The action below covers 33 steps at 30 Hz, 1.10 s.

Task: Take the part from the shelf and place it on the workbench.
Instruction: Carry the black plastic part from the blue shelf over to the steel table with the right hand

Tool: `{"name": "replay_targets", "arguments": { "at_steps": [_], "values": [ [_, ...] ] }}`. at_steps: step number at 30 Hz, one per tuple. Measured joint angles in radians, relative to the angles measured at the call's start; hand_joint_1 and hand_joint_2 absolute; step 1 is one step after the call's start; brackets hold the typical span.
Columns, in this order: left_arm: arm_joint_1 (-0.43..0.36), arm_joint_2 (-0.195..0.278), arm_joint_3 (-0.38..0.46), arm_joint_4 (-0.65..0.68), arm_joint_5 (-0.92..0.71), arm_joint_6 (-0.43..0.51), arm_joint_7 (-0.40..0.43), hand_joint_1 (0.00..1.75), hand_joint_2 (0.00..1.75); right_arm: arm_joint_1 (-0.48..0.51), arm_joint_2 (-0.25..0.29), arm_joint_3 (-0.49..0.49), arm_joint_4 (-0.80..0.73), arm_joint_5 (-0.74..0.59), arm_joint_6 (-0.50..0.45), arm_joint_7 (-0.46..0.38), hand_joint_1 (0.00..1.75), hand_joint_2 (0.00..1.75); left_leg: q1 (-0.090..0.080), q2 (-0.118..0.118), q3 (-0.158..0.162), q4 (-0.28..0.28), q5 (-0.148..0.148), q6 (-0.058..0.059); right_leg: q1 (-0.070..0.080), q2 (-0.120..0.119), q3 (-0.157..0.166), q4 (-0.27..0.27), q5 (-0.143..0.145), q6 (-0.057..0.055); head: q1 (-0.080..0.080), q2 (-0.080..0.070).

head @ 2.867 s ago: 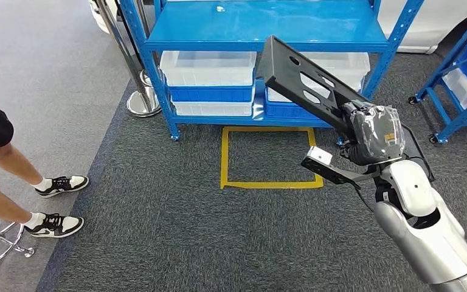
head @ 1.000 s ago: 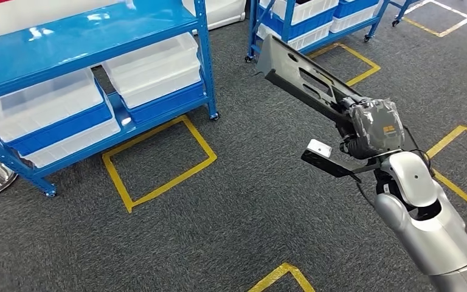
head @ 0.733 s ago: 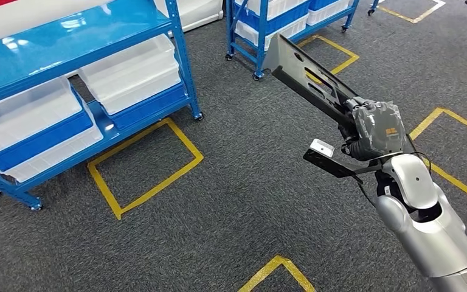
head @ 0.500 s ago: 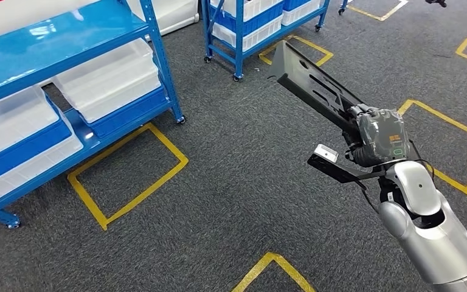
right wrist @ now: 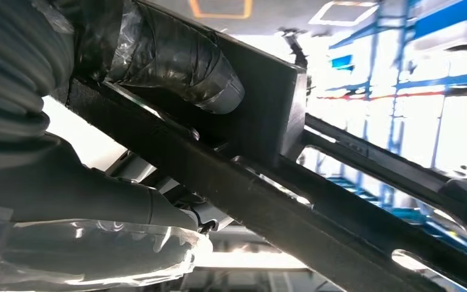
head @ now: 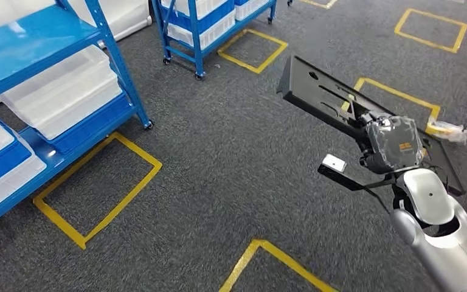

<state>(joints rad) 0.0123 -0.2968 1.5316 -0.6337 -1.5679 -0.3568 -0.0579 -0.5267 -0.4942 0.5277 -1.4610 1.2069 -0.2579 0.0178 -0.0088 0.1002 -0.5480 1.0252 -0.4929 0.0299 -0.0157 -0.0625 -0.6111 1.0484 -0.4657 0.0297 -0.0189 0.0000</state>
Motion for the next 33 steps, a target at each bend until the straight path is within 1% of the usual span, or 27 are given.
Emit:
{"name": "replay_targets", "arguments": {
  "at_steps": [2, 3, 4, 5, 7, 8, 9, 10, 11, 13, 14, 15, 16, 17, 18, 19, 20, 22, 23, 24, 25, 26, 27, 29, 30, 31, 33],
  "values": [
    [-0.001, 0.0, 0.0, 0.001, 0.0, 0.0, 0.003, 0.0, 1.75, 0.0, -0.03, -0.002, -0.001, 0.031, -0.002, 0.003, 1.75, 1.75, -0.002, 0.015, 0.003, 0.0, -0.002, -0.008, 0.001, 0.019, -0.003, -0.001, 0.005, -0.011, -0.001, 0.0],
    [-0.001, 0.0, -0.001, 0.001, 0.0, 0.0, 0.004, 0.0, 1.75, 0.0, -0.049, -0.004, -0.002, 0.046, -0.004, 0.003, 1.75, 1.75, -0.001, 0.01, 0.002, 0.004, -0.009, -0.012, -0.002, 0.027, -0.004, -0.004, 0.008, -0.017, -0.001, 0.0],
    [0.0, 0.0, -0.001, 0.001, 0.0, 0.0, 0.005, 0.0, 1.75, -0.003, -0.067, -0.006, -0.002, 0.059, -0.004, 0.004, 1.75, 1.75, 0.001, -0.008, -0.005, 0.024, -0.026, -0.017, -0.005, 0.036, -0.004, -0.008, 0.012, -0.024, -0.001, 0.0],
    [0.002, 0.0, -0.001, 0.002, 0.0, 0.0, 0.005, 0.0, 1.75, -0.006, -0.081, -0.008, -0.002, 0.068, -0.004, 0.004, 1.75, 1.75, 0.004, -0.034, -0.021, 0.063, -0.055, -0.021, -0.007, 0.045, -0.005, -0.011, 0.016, -0.03, -0.001, 0.0],
    [0.007, 0.0, -0.001, 0.002, 0.0, 0.0, 0.005, 0.0, 1.75, -0.012, -0.101, -0.009, -0.002, 0.078, -0.004, 0.004, 1.75, 1.75, 0.009, -0.08, -0.075, 0.192, -0.126, -0.026, -0.007, 0.067, -0.011, -0.012, 0.021, -0.037, -0.001, 0.0],
    [0.008, 0.0, -0.001, 0.003, 0.0, 0.0, 0.005, 0.0, 1.75, -0.012, -0.107, -0.009, -0.002, 0.08, -0.004, 0.003, 1.75, 1.75, 0.01, -0.088, -0.101, 0.251, -0.148, -0.027, -0.006, 0.08, -0.014, -0.012, 0.022, -0.038, -0.001, 0.0],
    [0.009, 0.0, -0.001, 0.004, 0.0, 0.0, 0.005, 0.0, 1.75, -0.012, -0.111, -0.009, -0.002, 0.082, -0.004, 0.003, 1.75, 1.75, 0.01, -0.091, -0.115, 0.283, -0.153, -0.027, -0.006, 0.093, -0.016, -0.011, 0.023, -0.037, -0.001, 0.0],
    [0.009, 0.0, -0.002, 0.004, 0.0, 0.0, 0.005, 0.0, 1.75, -0.011, -0.116, -0.009, -0.002, 0.085, -0.004, 0.003, 1.75, 1.75, 0.01, -0.093, -0.113, 0.278, -0.137, -0.026, -0.005, 0.107, -0.017, -0.009, 0.024, -0.037, -0.001, 0.0],
    [0.009, 0.0, -0.002, 0.005, 0.0, 0.001, 0.005, 0.0, 1.75, -0.011, -0.12, -0.009, -0.002, 0.089, -0.004, 0.005, 1.75, 1.75, 0.01, -0.098, -0.091, 0.233, -0.105, -0.023, -0.005, 0.12, -0.018, -0.007, 0.025, -0.036, -0.001, 0.0],
    [0.009, 0.002, -0.006, 0.007, 0.0, 0.004, 0.005, 0.0, 1.75, -0.014, -0.129, -0.009, -0.002, 0.1, -0.004, 0.01, 1.75, 1.75, 0.011, -0.137, -0.028, 0.099, -0.037, -0.015, -0.006, 0.147, -0.02, -0.002, 0.026, -0.032, -0.001, 0.0],
    [0.01, 0.003, -0.008, 0.009, 0.0, 0.007, 0.004, 0.0, 1.75, -0.018, -0.133, -0.009, -0.001, 0.105, -0.004, 0.012, 1.75, 1.75, 0.012, -0.159, -0.006, 0.046, -0.02, -0.011, -0.006, 0.159, -0.024, 0.001, 0.028, -0.028, -0.001, 0.0],
    [0.011, 0.004, -0.01, 0.011, 0.0, 0.01, 0.004, 0.0, 1.75, -0.022, -0.137, -0.009, 0.001, 0.109, -0.004, 0.014, 1.75, 1.75, 0.012, -0.173, 0.006, 0.018, -0.015, -0.009, -0.008, 0.17, -0.029, 0.001, 0.031, -0.021, -0.001, 0.0],
    [0.011, 0.005, -0.011, 0.014, 0.0, 0.014, 0.003, 0.0, 1.75, -0.025, -0.14, -0.009, 0.003, 0.112, -0.004, 0.015, 1.75, 1.75, 0.01, -0.175, 0.009, 0.009, -0.018, -0.007, -0.01, 0.182, -0.034, 0.0, 0.036, -0.013, 0.0, 0.0],
    [0.011, 0.006, -0.013, 0.016, 0.0, 0.016, 0.002, 0.0, 1.75, -0.027, -0.144, -0.009, 0.005, 0.114, -0.004, 0.016, 1.75, 1.75, 0.009, -0.165, 0.011, 0.002, -0.016, -0.004, -0.012, 0.194, -0.039, -0.004, 0.042, -0.004, -0.001, 0.0],
    [0.01, 0.007, -0.016, 0.019, 0.0, 0.018, 0.001, 0.0, 1.75, -0.027, -0.149, -0.009, 0.007, 0.115, -0.004, 0.016, 1.75, 1.75, 0.01, -0.152, 0.013, -0.004, -0.009, 0.001, -0.015, 0.193, -0.042, -0.005, 0.044, 0.003, -0.001, 0.0],
    [0.01, 0.008, -0.019, 0.021, 0.0, 0.019, 0.0, 0.0, 1.75, -0.029, -0.154, -0.009, 0.01, 0.116, -0.004, 0.016, 1.75, 1.75, 0.01, -0.14, 0.016, -0.014, -0.002, 0.007, -0.013, 0.174, -0.049, 0.004, 0.038, 0.007, 0.0, 0.0],
    [0.01, 0.01, -0.022, 0.023, 0.0, 0.019, 0.0, 0.0, 1.75, -0.031, -0.159, -0.009, 0.012, 0.117, -0.004, 0.017, 1.75, 1.75, 0.012, -0.127, 0.017, -0.023, 0.005, 0.014, -0.011, 0.145, -0.063, 0.03, 0.02, 0.009, 0.002, 0.0],
    [0.012, 0.011, -0.025, 0.026, 0.0, 0.02, -0.002, 0.0, 1.75, -0.037, -0.161, -0.008, 0.015, 0.12, -0.002, 0.021, 1.75, 1.75, 0.01, -0.101, 0.016, -0.03, 0.011, 0.021, -0.008, 0.084, -0.114, 0.139, -0.044, 0.011, 0.005, 0.0],
    [0.013, 0.012, -0.026, 0.028, 0.0, 0.02, -0.002, 0.0, 1.75, -0.038, -0.159, -0.006, 0.017, 0.121, -0.002, 0.023, 1.75, 1.75, 0.008, -0.088, 0.014, -0.03, 0.012, 0.022, -0.009, 0.073, -0.14, 0.202, -0.071, 0.014, 0.005, 0.0],
    [0.014, 0.012, -0.026, 0.029, 0.0, 0.02, -0.002, 0.0, 1.75, -0.036, -0.157, -0.003, 0.019, 0.122, -0.001, 0.027, 1.75, 1.75, 0.007, -0.074, 0.013, -0.029, 0.012, 0.022, -0.01, 0.068, -0.156, 0.244, -0.084, 0.016, 0.005, 0.0],
    [0.015, 0.013, -0.026, 0.031, 0.0, 0.021, -0.002, 0.0, 1.75, -0.034, -0.155, 0.0, 0.022, 0.123, 0.001, 0.031, 1.75, 1.75, 0.007, -0.06, 0.012, -0.029, 0.011, 0.021, -0.011, 0.065, -0.154, 0.251, -0.079, 0.017, 0.005, 0.0],
    [0.014, 0.013, -0.026, 0.032, 0.0, 0.02, -0.002, 0.0, 1.75, -0.032, -0.153, 0.002, 0.025, 0.125, 0.002, 0.034, 1.75, 1.75, 0.007, -0.048, 0.012, -0.028, 0.01, 0.02, -0.012, 0.061, -0.133, 0.22, -0.058, 0.018, 0.005, 0.0],
    [0.014, 0.013, -0.026, 0.033, 0.0, 0.02, -0.002, 0.0, 1.75, -0.032, -0.152, 0.003, 0.028, 0.128, 0.002, 0.038, 1.75, 1.75, 0.007, -0.036, 0.012, -0.026, 0.008, 0.017, -0.012, 0.048, -0.093, 0.155, -0.027, 0.018, 0.005, 0.0],
    [0.012, 0.015, -0.026, 0.035, 0.0, 0.02, -0.002, 0.0, 1.75, -0.033, -0.147, 0.003, 0.032, 0.136, 0.003, 0.046, 1.75, 1.75, 0.002, -0.017, 0.012, -0.02, 0.0, 0.007, -0.005, 0.007, -0.022, 0.032, 0.008, 0.01, 0.005, 0.0],
    [0.012, 0.015, -0.026, 0.036, 0.0, 0.019, -0.002, 0.0, 1.75, -0.033, -0.143, 0.004, 0.033, 0.141, 0.003, 0.05, 1.75, 1.75, -0.001, -0.008, 0.013, -0.017, -0.004, 0.001, 0.0, -0.006, -0.005, -0.001, 0.014, 0.005, 0.004, 0.0],
    [0.011, 0.016, -0.026, 0.036, 0.0, 0.018, -0.002, 0.0, 1.75, -0.034, -0.139, 0.006, 0.035, 0.145, 0.004, 0.054, 1.75, 1.75, -0.003, 0.001, 0.014, -0.016, -0.007, -0.004, 0.004, -0.008, -0.002, -0.01, 0.011, -0.002, 0.004, 0.0],
    [0.01, 0.016, -0.026, 0.037, 0.0, 0.016, 0.0, 0.0, 1.75, -0.033, -0.132, 0.01, 0.039, 0.153, 0.005, 0.061, 1.75, 1.75, -0.003, 0.016, 0.018, -0.014, -0.014, -0.012, 0.002, 0.016, -0.004, -0.012, 0.014, -0.013, 0.003, 0.0]
  ]
}}
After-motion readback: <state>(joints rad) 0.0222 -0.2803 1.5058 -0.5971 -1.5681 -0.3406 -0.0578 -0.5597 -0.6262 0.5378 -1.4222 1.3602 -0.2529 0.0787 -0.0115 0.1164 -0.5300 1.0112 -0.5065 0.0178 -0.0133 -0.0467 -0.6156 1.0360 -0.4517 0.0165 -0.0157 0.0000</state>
